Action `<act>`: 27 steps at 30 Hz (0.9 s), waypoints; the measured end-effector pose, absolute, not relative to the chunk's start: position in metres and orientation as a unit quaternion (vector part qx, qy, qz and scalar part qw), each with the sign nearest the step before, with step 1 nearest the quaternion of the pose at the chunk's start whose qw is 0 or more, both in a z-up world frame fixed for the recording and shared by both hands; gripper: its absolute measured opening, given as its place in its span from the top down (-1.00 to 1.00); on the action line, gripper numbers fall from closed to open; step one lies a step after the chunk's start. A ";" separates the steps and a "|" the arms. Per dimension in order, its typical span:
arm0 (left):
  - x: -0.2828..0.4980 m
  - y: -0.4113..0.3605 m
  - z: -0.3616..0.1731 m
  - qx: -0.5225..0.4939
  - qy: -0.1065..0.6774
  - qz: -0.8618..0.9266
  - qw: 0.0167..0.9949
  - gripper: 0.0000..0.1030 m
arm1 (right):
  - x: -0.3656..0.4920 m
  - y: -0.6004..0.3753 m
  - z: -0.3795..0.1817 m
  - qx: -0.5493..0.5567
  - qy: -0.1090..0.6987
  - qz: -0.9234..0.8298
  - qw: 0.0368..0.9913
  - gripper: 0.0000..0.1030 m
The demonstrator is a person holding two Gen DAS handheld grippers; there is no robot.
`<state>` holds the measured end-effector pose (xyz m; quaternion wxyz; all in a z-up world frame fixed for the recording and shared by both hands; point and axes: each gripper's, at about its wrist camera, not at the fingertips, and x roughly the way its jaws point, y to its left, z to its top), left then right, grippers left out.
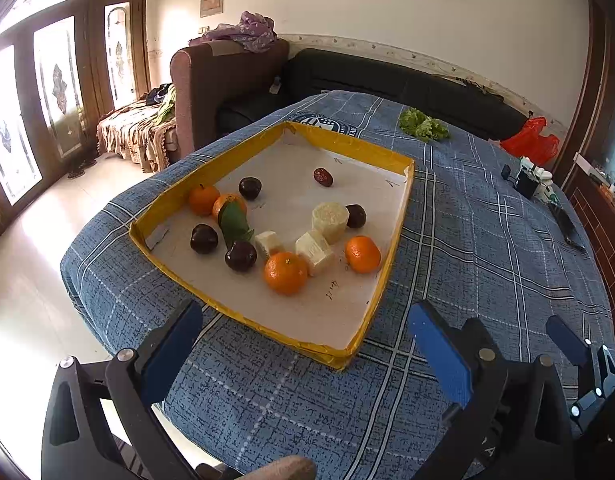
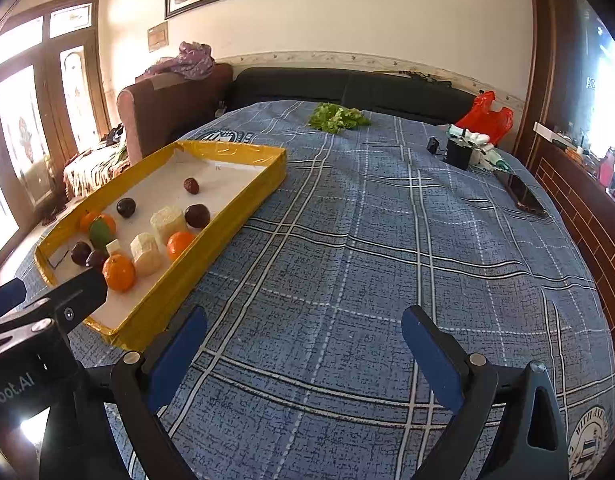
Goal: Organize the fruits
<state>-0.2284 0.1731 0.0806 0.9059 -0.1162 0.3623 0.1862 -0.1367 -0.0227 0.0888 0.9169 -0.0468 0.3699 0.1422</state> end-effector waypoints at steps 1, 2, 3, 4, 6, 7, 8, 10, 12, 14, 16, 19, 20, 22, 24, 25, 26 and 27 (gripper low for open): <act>-0.230 0.173 0.082 -0.116 0.361 0.186 0.907 -1.00 | -0.136 -0.024 0.090 -0.045 0.370 0.140 0.918 -0.94; -0.232 0.174 0.083 -0.117 0.357 0.186 0.908 -1.00 | -0.135 -0.026 0.091 -0.043 0.370 0.137 0.918 -0.94; -0.235 0.174 0.085 -0.119 0.352 0.186 0.909 -1.00 | -0.135 -0.027 0.092 -0.041 0.370 0.137 0.918 -0.94; -0.237 0.175 0.086 -0.120 0.350 0.187 0.910 -1.00 | -0.136 -0.028 0.094 -0.038 0.368 0.135 0.919 -0.94; -0.241 0.176 0.089 -0.122 0.343 0.189 0.912 -1.00 | -0.140 -0.028 0.096 -0.039 0.365 0.135 0.920 -0.94; -0.243 0.175 0.091 -0.122 0.340 0.189 0.913 -1.00 | -0.142 -0.026 0.098 -0.042 0.363 0.138 0.921 -0.94; -0.245 0.175 0.093 -0.120 0.336 0.190 0.915 -1.00 | -0.144 -0.025 0.098 -0.043 0.361 0.140 0.921 -0.94; -0.248 0.173 0.096 -0.114 0.326 0.190 0.919 -1.00 | -0.147 -0.021 0.098 -0.049 0.358 0.146 0.921 -0.95; -0.249 0.171 0.099 -0.110 0.317 0.184 0.924 -1.00 | -0.148 -0.016 0.098 -0.055 0.357 0.151 0.920 -0.95; -0.250 0.169 0.101 -0.109 0.310 0.177 0.928 -1.00 | -0.149 -0.013 0.097 -0.060 0.354 0.152 0.921 -0.95; -0.249 0.166 0.102 -0.105 0.308 0.171 0.930 -1.00 | -0.149 -0.013 0.098 -0.062 0.351 0.153 0.922 -0.95; -0.248 0.161 0.101 -0.098 0.311 0.162 0.931 -1.00 | -0.149 -0.014 0.098 -0.062 0.348 0.151 0.923 -0.95; -0.247 0.160 0.100 -0.096 0.313 0.161 0.931 -1.00 | -0.148 -0.015 0.097 -0.060 0.350 0.150 0.923 -0.95; -0.246 0.158 0.099 -0.092 0.315 0.160 0.931 -1.00 | -0.147 -0.015 0.095 -0.060 0.354 0.151 0.921 -0.95; -0.246 0.157 0.099 -0.091 0.315 0.162 0.931 -1.00 | -0.146 -0.015 0.093 -0.061 0.356 0.152 0.920 -0.95; -0.245 0.158 0.098 -0.092 0.316 0.162 0.930 -1.00 | -0.146 -0.014 0.093 -0.063 0.358 0.152 0.919 -0.95; -0.245 0.158 0.097 -0.093 0.317 0.161 0.930 -1.00 | -0.146 -0.014 0.092 -0.063 0.358 0.153 0.919 -0.95; -0.245 0.158 0.097 -0.094 0.318 0.161 0.929 -1.00 | -0.147 -0.014 0.092 -0.063 0.358 0.153 0.919 -0.95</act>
